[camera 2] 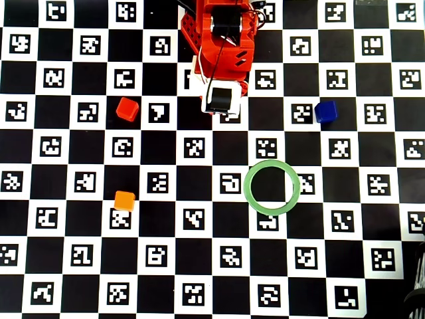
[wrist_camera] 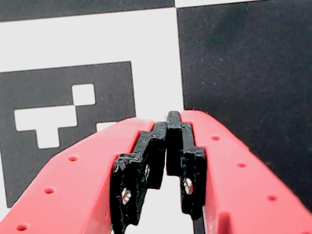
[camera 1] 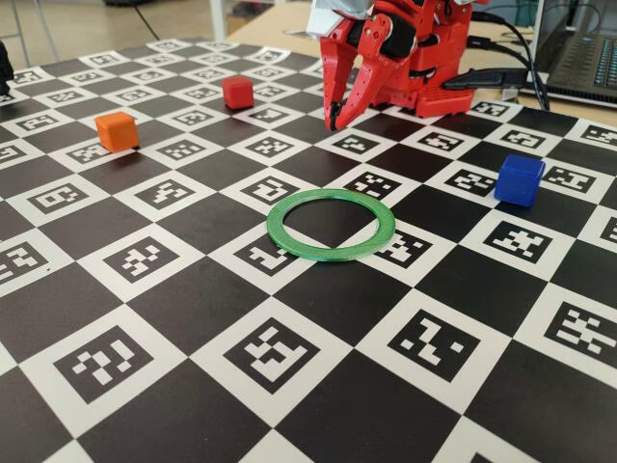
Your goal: Grab the red cube then put it in the green circle then put the blue cube on top and finally the orange cube on top
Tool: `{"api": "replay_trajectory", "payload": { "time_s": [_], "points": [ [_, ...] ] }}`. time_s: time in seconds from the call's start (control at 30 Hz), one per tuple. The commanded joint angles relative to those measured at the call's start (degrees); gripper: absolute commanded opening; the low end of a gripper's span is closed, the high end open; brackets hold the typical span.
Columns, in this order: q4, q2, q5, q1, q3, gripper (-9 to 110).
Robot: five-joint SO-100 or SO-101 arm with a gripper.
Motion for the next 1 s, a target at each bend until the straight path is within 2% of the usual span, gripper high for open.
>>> {"api": "replay_trajectory", "payload": {
  "time_s": [0.0,0.5,0.67,0.97],
  "points": [
    [3.87,2.72,-0.18,0.09,2.29,-6],
    [2.99,2.02,0.44,1.93,-1.23,-6],
    [0.00,-8.61,6.50,0.09,-15.21,-6],
    [-3.87,-31.55,26.28,-1.05,-46.49,-6]
  ]
}}
